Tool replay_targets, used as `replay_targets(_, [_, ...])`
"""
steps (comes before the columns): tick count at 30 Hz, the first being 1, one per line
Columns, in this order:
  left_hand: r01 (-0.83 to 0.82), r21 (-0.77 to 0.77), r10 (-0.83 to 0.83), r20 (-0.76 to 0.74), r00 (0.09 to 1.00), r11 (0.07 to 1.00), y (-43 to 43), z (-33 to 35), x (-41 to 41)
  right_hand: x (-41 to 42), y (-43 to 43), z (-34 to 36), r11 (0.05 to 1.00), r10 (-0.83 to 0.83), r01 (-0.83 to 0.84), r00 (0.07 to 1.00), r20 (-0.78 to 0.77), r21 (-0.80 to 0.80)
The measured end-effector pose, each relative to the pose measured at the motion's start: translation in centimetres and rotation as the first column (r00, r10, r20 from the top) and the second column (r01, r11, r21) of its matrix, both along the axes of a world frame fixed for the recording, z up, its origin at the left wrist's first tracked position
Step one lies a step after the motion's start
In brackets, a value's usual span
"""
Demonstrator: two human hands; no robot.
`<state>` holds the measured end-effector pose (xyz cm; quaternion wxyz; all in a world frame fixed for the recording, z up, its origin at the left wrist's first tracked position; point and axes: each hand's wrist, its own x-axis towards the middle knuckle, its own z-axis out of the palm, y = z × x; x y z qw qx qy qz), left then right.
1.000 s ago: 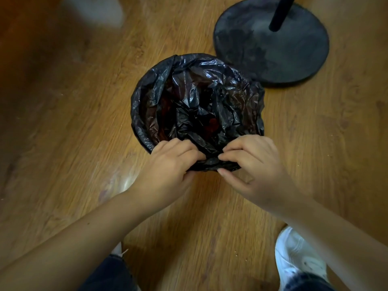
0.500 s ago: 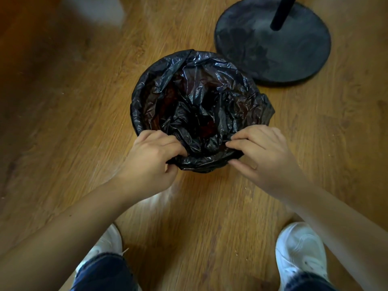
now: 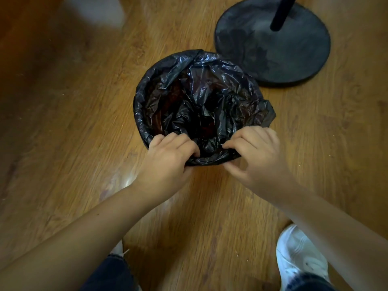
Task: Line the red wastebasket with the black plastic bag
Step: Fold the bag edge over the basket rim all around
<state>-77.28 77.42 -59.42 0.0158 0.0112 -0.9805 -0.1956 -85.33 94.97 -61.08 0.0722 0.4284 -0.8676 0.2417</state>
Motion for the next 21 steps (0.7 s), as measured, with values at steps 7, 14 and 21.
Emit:
replay_targets(7, [-0.005, -0.015, 0.004, -0.045, 0.999, 1.0, -0.9, -0.3, 0.2, -0.3, 1.1, 0.6, 0.997, 0.075, -0.075, 0.997, 0.027, 0.029])
replay_targets(14, [0.045, -0.072, -0.048, -0.044, 0.998, 0.996, -1.7, 0.4, 0.8, -0.6, 0.9, 0.5, 0.997, 0.076, -0.075, 0.997, -0.015, 0.035])
replay_targets(21, [0.15, -0.03, -0.15, -0.001, 0.989, 0.988, 0.5, 1.4, 0.7, 0.8, -0.3, 0.6, 0.996, 0.085, -0.086, 0.995, 0.048, 0.01])
